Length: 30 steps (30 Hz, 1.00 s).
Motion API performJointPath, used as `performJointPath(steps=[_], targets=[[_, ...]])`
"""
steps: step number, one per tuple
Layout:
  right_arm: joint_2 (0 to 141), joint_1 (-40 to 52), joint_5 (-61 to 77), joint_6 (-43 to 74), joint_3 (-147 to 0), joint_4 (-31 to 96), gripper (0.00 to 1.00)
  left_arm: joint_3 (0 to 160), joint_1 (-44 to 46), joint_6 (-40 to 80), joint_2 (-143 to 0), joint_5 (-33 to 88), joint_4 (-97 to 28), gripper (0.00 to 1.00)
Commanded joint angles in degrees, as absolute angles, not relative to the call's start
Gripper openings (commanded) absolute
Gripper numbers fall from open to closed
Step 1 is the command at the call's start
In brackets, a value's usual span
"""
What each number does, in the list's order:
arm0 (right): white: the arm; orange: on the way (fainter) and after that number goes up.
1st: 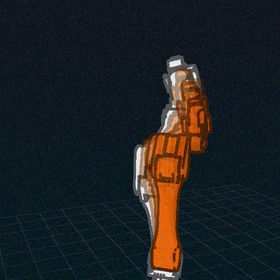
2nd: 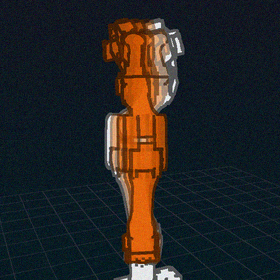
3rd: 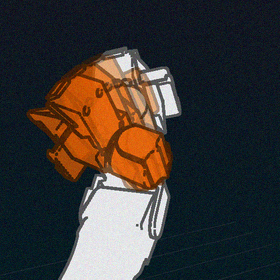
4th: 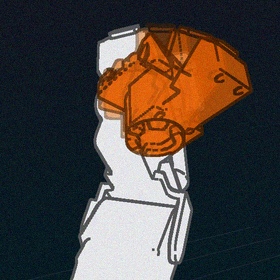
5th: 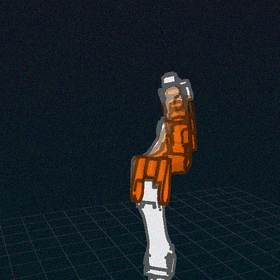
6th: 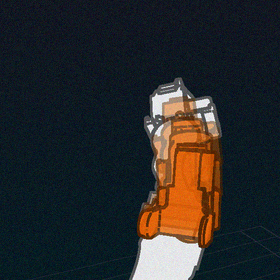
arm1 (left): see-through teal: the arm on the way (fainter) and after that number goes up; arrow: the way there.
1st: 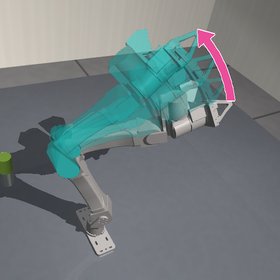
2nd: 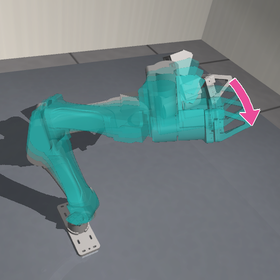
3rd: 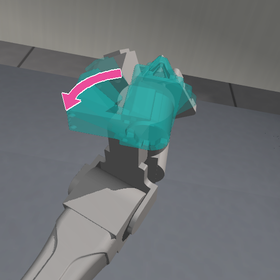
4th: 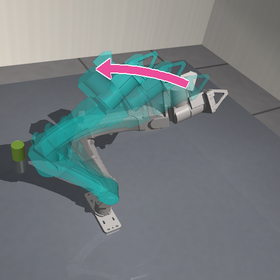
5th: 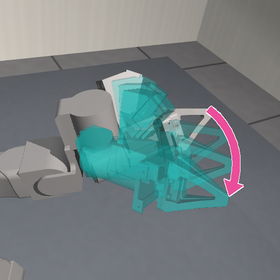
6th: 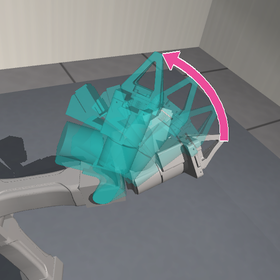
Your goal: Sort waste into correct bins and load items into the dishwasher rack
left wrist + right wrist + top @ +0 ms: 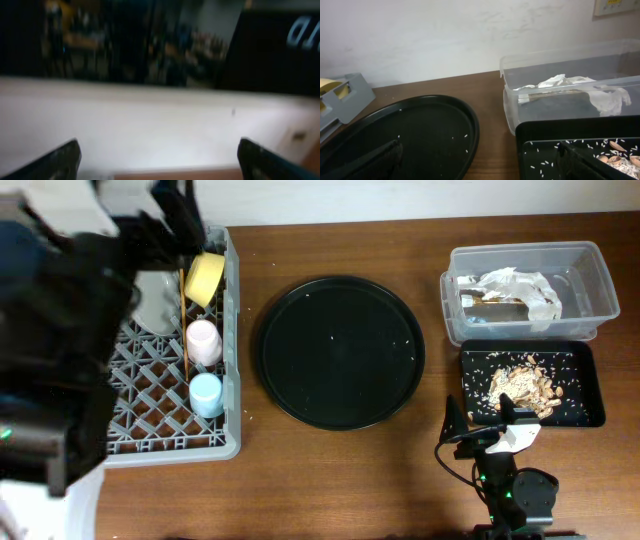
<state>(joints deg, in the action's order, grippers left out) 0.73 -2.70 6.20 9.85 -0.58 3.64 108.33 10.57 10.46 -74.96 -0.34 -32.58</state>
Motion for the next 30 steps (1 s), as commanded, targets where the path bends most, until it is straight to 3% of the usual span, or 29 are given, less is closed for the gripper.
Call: performJointPath(steps=[1,13,19,30], targets=[[0.2,-3.0,7.3,9.5,-0.3,3.8,0.98,91.8,10.7,10.3,-68.8,-1.2,-20.8,0.99],[0.2,-3.0,7.3,9.5,-0.3,3.8,0.98,45.1,8.7,10.6,-48.1,-11.8,-3.7,0.99],[0.2,-3.0,7.3,9.5,-0.3,3.8,0.98,18.6,6.4,10.6,-28.8,-15.7,3.9,0.99],[0.2,-3.0,7.3,9.5,-0.3,3.8,0.98,3.6,5.4,10.3,-15.0,-19.3,3.8,0.99]])
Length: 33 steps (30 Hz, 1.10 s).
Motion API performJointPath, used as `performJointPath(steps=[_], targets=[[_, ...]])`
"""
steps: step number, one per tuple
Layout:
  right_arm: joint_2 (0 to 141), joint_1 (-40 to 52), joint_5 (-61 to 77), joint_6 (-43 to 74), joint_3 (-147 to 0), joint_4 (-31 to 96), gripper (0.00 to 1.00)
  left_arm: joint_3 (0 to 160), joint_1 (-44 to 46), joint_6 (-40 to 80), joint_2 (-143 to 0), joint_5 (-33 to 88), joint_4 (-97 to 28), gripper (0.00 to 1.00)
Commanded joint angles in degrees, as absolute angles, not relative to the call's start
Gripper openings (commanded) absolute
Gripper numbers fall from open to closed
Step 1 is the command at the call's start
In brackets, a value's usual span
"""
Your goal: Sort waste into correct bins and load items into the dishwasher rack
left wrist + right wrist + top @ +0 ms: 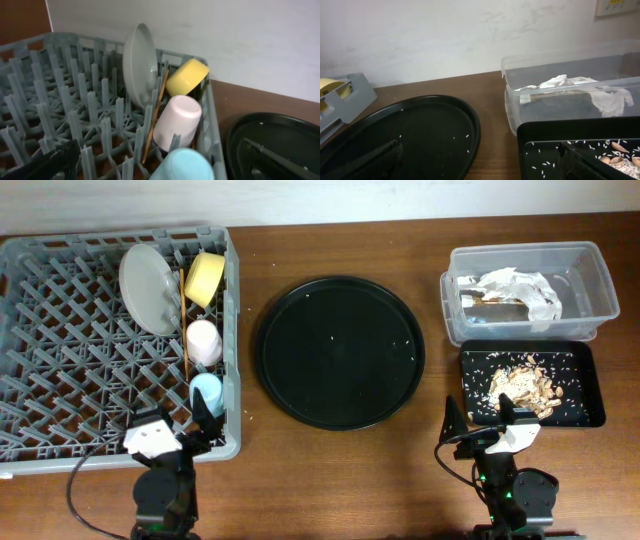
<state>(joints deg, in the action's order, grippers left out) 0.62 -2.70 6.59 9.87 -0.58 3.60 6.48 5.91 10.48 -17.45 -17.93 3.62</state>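
The grey dishwasher rack (60, 330) holds a grey plate (145, 275) on edge, a yellow cup (205, 277), a pink cup (203, 340), a light blue cup (206, 392) and a thin wooden stick (184, 320). In the left wrist view the plate (140, 65), yellow cup (187, 77), pink cup (177, 120) and blue cup (182, 165) show too. My left gripper (170, 423) sits open at the rack's front right corner, holding nothing. My right gripper (482, 418) is open near the table's front edge, beside the black bin (585, 405).
A round black tray (342, 350) with a few rice grains lies mid-table. At the right, a clear bin (590, 280) holds crumpled paper (515, 288); the black bin in front of it holds food scraps (525, 383) and rice.
My left arm was raised over the rack's left side, its camera facing the wall. Now it is low at the front edge behind the rack, open. The right arm has not moved.
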Motion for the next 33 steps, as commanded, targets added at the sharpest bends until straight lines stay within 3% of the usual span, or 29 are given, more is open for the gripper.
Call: performJointPath(steps=[1,9,14,33], targets=[[0.2,-3.0,7.3,9.5,-0.3,3.8,0.99,2.7,5.3,10.0,-14.0,-19.3,3.8,0.99],[0.2,-3.0,7.3,9.5,-0.3,3.8,0.98,0.5,1.5,9.0,-6.3,-13.8,-3.3,0.99],[0.2,-3.0,7.3,9.5,-0.3,3.8,0.99,0.5,-0.7,-0.2,-3.6,-3.6,-4.5,0.99],[0.2,-3.0,7.3,9.5,-0.3,3.8,0.98,0.5,-3.0,-2.2,-0.3,-0.3,-4.8,0.99]])
